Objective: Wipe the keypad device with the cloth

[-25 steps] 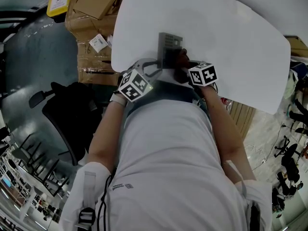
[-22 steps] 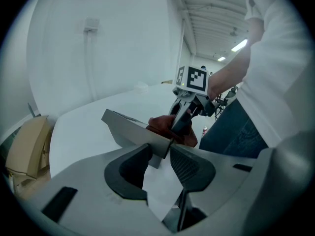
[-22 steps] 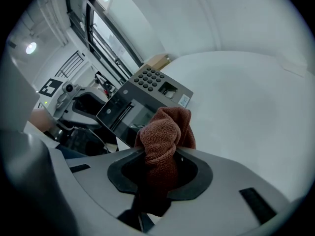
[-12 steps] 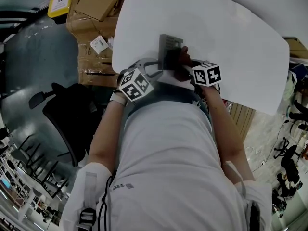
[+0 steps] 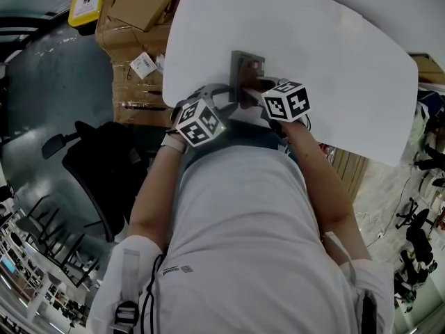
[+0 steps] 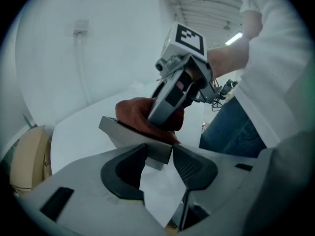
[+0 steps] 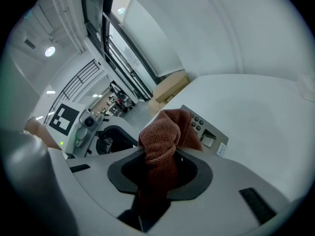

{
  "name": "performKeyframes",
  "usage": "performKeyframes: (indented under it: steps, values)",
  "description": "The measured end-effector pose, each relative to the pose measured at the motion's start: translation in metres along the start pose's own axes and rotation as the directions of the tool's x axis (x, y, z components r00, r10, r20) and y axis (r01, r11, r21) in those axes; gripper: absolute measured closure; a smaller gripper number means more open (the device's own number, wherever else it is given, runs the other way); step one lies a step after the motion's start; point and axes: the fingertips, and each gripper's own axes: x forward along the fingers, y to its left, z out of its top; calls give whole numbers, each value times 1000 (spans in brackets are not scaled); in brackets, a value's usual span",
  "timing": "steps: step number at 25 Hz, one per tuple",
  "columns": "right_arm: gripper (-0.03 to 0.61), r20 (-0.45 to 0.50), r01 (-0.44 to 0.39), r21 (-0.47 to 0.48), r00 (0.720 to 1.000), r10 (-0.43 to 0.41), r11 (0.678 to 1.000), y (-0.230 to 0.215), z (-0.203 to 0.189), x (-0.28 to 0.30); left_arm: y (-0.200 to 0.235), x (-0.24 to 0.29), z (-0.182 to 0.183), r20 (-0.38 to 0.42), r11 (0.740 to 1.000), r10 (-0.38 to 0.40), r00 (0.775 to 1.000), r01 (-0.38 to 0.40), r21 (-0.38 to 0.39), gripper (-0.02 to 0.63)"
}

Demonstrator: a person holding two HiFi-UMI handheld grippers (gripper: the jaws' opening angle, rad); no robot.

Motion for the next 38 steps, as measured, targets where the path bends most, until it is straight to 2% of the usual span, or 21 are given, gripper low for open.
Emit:
performKeyframes:
  steps: [6, 8, 24, 38]
  values:
    - [477, -39, 36, -72, 998, -39, 997, 2, -1, 7, -1, 1, 1, 4, 1000, -5, 1000, 5, 4, 449]
    - [477, -44, 40, -69, 998, -43, 997, 1, -2, 8, -1, 1, 0, 1, 1000, -6, 1000, 6, 9, 449]
    - [477, -46, 57, 92, 998, -53, 994, -40, -27, 6, 0, 1, 0, 2, 1000, -12, 1000, 12, 0, 448]
    - [477, -48, 104, 179, 994, -97, 978, -75, -49, 4, 0, 2, -3, 9, 999, 8, 1000, -8, -35, 448]
